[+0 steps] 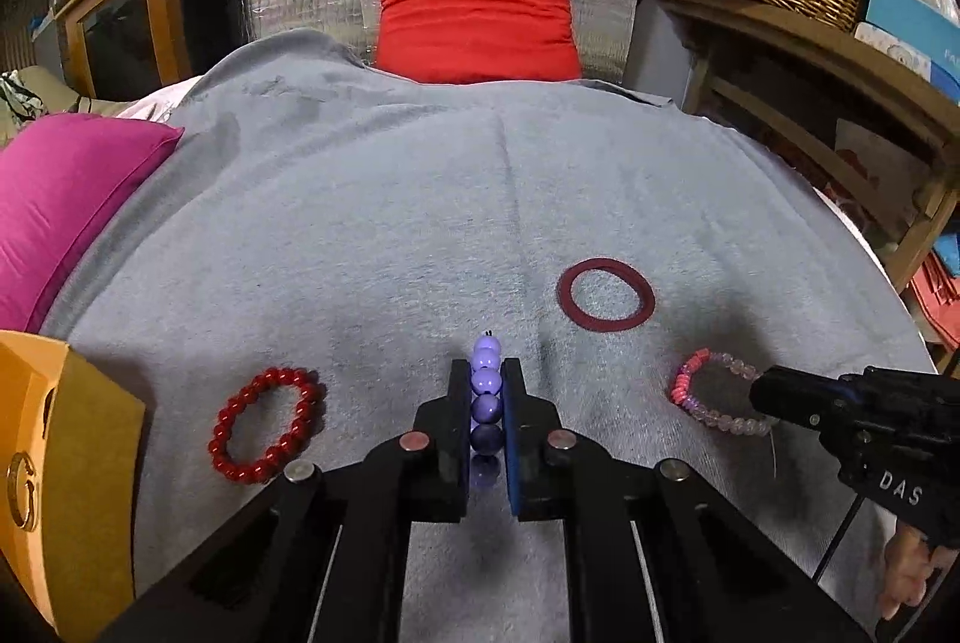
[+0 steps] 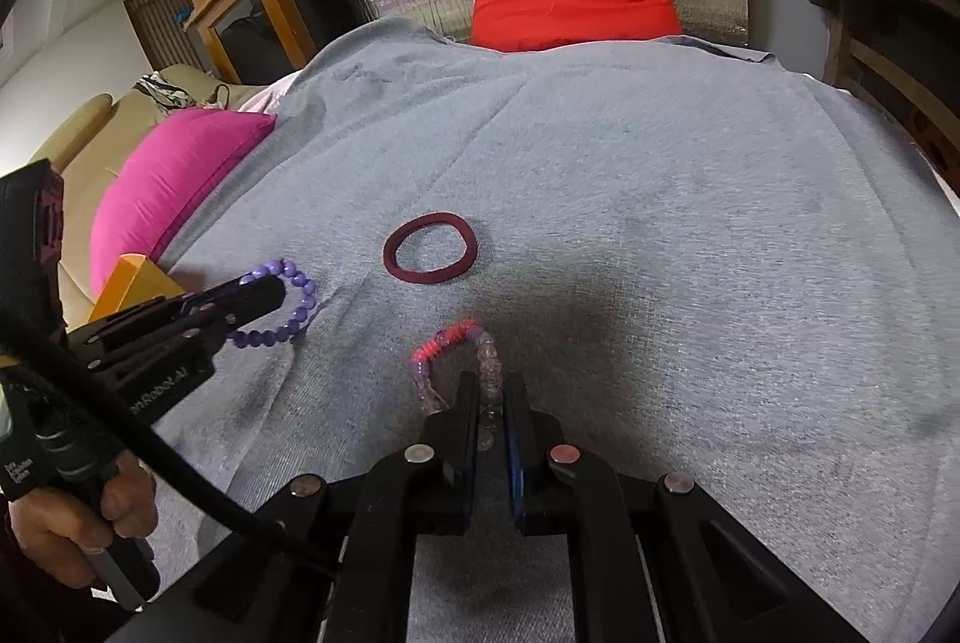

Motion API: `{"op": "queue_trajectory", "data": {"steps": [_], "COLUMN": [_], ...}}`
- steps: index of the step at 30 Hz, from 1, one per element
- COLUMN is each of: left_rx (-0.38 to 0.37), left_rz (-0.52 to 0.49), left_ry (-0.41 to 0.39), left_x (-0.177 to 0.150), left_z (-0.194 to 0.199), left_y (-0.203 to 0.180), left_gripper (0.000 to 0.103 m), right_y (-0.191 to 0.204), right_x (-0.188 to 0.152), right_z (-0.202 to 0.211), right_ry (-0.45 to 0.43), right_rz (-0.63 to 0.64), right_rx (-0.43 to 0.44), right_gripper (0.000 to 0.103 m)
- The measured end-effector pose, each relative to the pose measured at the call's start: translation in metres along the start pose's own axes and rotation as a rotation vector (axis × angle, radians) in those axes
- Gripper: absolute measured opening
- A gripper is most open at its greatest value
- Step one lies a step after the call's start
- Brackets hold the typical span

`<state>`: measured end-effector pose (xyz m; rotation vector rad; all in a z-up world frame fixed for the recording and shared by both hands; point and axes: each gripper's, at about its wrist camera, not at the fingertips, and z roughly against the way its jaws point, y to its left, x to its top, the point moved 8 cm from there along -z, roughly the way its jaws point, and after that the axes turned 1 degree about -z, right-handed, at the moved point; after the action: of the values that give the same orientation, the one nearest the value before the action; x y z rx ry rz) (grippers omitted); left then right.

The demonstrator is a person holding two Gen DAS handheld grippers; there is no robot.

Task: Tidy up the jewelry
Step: 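Carry the purple bracelet toward the orange box while the right tool drops the pink bracelet in it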

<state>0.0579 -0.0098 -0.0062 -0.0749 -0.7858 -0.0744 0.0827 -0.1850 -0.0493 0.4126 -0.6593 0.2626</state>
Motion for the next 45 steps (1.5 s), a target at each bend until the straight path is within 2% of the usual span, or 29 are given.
{"op": "queue_trajectory", "data": {"steps": [17, 23, 29, 35, 40, 45], "left_rx": [0.001, 0.013, 0.039, 0.102, 0.163, 0.240], "left_rz": [0.022, 0.037, 0.063, 0.099, 0.103, 0.141], "left_ry": [-0.042, -0.082, -0.156, -0.215, -0.258, -0.260], "left_x": [-0.007, -0.010, -0.008, -0.009, -0.017, -0.036], "left_z": [0.047, 0.072, 0.108, 0.155, 0.200, 0.236], "left_y": [0.014, 0.014, 0.029, 0.061, 0.094, 0.140], "left_gripper": [0.010, 0.010, 0.010, 0.010, 0.010, 0.010], "right_y": [0.010, 0.030, 0.066, 0.106, 0.148, 0.203], "right_x": [0.005, 0.008, 0.013, 0.015, 0.016, 0.014], "right_z": [0.024, 0.037, 0.049, 0.050, 0.047, 0.050], "right_ry": [-0.048, -0.072, -0.097, -0.103, -0.099, -0.104], "right_rz": [-0.018, -0.011, 0.013, 0.043, 0.067, 0.116], "right_rx": [0.055, 0.087, 0.138, 0.189, 0.246, 0.329], "right_gripper": [0.009, 0.009, 0.009, 0.009, 0.009, 0.009]}}
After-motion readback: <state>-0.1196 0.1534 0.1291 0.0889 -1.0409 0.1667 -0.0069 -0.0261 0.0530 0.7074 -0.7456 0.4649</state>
